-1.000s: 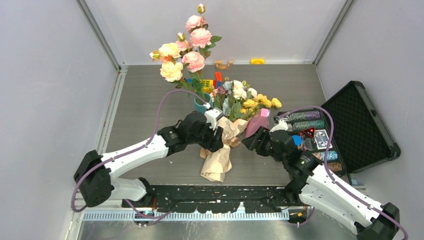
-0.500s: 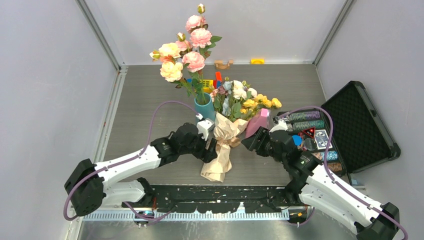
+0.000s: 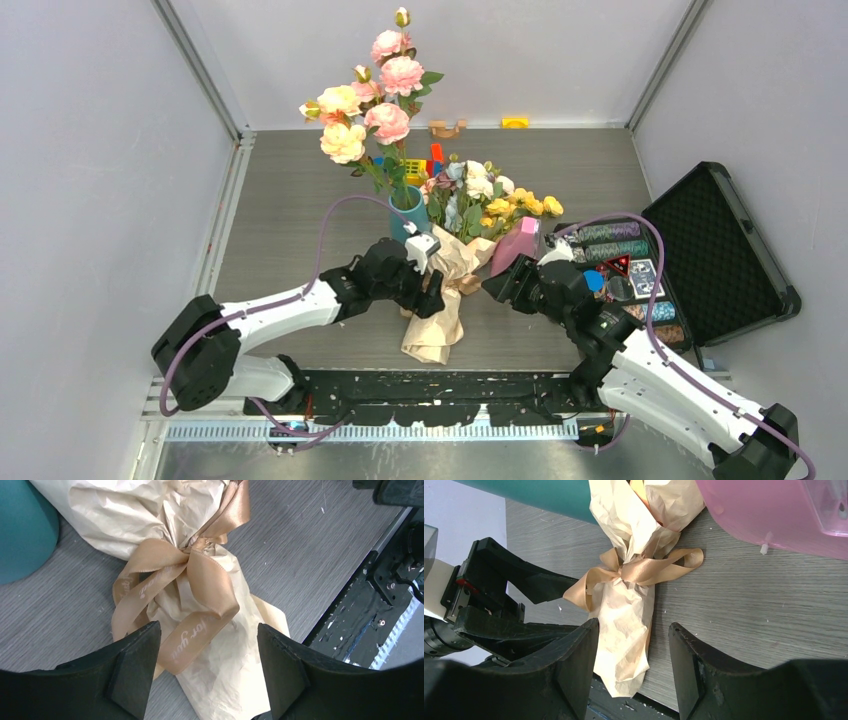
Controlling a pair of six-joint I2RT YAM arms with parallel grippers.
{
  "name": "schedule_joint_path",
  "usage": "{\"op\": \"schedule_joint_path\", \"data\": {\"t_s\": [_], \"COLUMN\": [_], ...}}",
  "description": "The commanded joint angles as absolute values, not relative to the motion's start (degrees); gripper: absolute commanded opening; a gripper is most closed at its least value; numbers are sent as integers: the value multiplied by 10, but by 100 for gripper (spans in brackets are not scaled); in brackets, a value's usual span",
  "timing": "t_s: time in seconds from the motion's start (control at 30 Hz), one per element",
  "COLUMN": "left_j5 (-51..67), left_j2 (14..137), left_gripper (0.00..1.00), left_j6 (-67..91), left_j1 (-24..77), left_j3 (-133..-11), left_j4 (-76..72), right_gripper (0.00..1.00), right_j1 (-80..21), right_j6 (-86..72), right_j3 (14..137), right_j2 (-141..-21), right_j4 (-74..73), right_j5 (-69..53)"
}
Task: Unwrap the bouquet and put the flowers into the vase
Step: Untie the ribbon from the wrapping paper.
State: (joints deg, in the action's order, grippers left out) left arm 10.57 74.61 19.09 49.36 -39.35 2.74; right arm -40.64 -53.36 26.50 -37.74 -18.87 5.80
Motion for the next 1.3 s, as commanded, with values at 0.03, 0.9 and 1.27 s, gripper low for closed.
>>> {"op": "schedule_joint_path", "data": {"t_s": [0.03, 0.9, 1.27], "left_j5": [116, 90, 75], "left_j2": [762, 762, 824], "left_gripper": [71, 14, 0], "left_j6": [188, 182, 119], "left_j1": [491, 491, 490], "left_j3": [-424, -450, -642], "left_j4": [-5, 39, 309], "right_gripper": [58, 54, 56], "right_j1": [-405, -405, -405], "right_j6": [-536, -523, -509], "right_j3": [270, 278, 303], "right_j2": [-370, -373, -368], "right_j4": [-171, -183, -199], "right_j5": [54, 57, 62]}}
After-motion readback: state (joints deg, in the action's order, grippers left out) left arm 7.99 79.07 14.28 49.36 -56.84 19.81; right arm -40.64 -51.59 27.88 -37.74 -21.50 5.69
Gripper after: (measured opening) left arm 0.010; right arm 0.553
